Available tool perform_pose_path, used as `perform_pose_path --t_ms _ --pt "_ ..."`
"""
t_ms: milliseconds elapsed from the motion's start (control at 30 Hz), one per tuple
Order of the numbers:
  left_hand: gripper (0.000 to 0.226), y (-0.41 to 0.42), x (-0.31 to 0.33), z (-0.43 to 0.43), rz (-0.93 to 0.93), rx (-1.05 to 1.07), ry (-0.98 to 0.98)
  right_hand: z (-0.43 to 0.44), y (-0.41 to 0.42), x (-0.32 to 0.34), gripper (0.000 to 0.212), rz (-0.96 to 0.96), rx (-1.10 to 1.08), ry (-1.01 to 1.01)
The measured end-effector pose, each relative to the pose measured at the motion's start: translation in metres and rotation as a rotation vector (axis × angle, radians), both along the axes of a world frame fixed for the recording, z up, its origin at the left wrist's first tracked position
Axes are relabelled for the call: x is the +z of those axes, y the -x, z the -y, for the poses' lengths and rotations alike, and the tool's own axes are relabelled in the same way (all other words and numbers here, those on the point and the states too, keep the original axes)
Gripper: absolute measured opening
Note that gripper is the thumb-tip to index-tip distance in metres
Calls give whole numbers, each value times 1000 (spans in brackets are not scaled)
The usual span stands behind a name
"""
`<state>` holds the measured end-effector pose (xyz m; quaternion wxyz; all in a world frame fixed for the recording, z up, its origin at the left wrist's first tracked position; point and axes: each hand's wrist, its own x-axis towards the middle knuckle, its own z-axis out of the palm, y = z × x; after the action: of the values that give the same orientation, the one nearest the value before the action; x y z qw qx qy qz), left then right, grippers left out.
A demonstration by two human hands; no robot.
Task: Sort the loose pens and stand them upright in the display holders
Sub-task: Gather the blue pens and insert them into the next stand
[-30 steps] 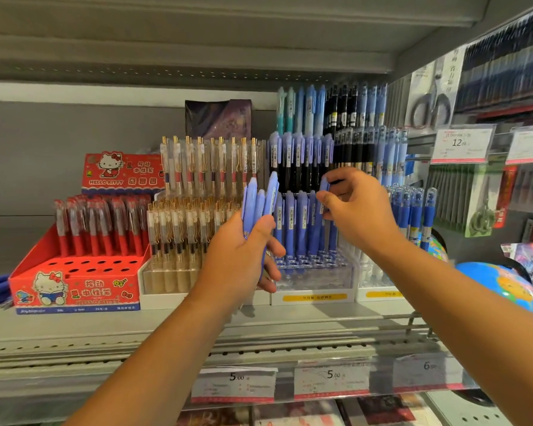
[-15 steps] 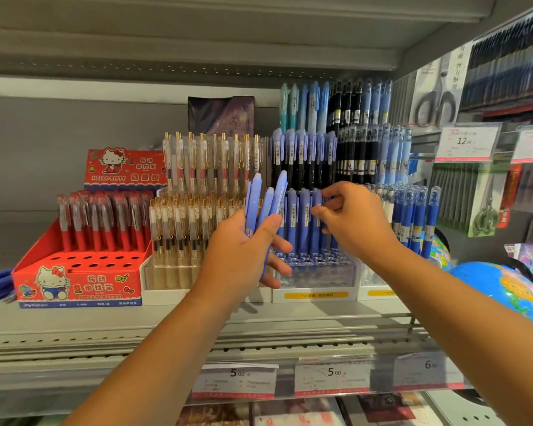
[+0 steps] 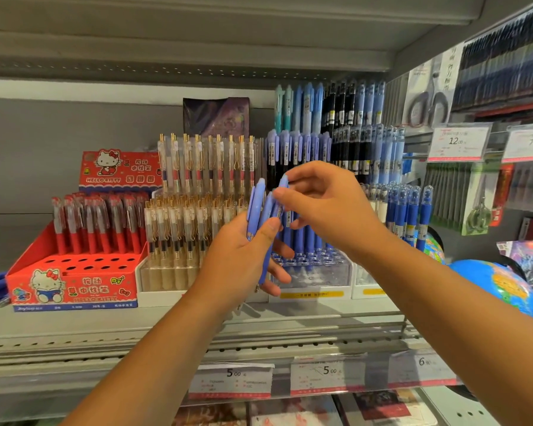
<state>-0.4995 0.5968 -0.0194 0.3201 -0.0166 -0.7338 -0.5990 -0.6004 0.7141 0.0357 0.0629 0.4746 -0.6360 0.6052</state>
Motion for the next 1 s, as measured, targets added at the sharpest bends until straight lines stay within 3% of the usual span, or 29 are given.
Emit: perform_pose_path --t_ms 267,633,867,1000 --pt "30 0 -1 2 28 -44 -15 2 -2 -2 19 122 80 49" --pt "27 1 3 2 -48 139 -111 -15 21 8 27 198 -12 135" --pt "27 5 -1 8 -41 210 7 -29 47 14 22 63 -229 97" --pt "23 3 -1 8 -40 148 -37 -31 54 9 23 -151 -405 47"
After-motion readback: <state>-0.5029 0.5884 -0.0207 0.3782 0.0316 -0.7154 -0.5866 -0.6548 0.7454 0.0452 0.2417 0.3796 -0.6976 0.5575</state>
